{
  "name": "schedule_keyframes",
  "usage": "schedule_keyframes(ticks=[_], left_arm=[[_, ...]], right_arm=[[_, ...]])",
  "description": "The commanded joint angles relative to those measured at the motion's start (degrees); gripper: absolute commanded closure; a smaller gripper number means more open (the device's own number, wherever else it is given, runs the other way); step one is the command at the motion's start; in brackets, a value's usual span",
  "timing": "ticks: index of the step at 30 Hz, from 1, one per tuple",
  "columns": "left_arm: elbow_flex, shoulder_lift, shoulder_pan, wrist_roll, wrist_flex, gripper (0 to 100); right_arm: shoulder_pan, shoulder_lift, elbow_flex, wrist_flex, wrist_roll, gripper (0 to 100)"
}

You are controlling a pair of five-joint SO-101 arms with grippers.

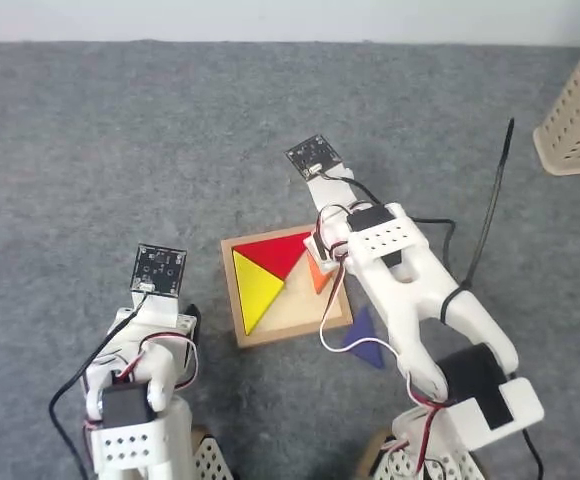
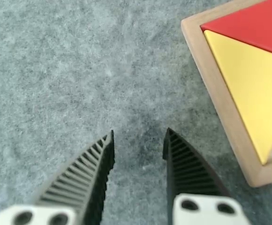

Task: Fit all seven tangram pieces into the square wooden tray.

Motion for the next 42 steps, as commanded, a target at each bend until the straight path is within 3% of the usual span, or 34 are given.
schedule_keyframes(ticks=[1, 17, 24, 29, 42], left_arm=[[-0.66, -1.05, 0.09, -0.09, 0.35, 83], [-0.66, -1.05, 0.09, -0.09, 0.35, 83], [-0.66, -1.05, 0.09, -0.09, 0.35, 83], [-0.66, -1.05, 0.09, -0.09, 0.35, 83], [-0.66, -1.05, 0.09, -0.09, 0.35, 83]], right_arm=[[0.31, 1.36, -0.53, -2.15, 0.62, 99.2], [-1.98, 2.86, -0.53, -2.86, 0.97, 99.2], [-2.24, -4.09, -1.23, 1.36, 0.53, 99.2], [-5.23, -5.76, 2.99, -1.89, 0.97, 99.2], [-1.98, 5.58, -1.23, -3.12, 1.14, 99.2]])
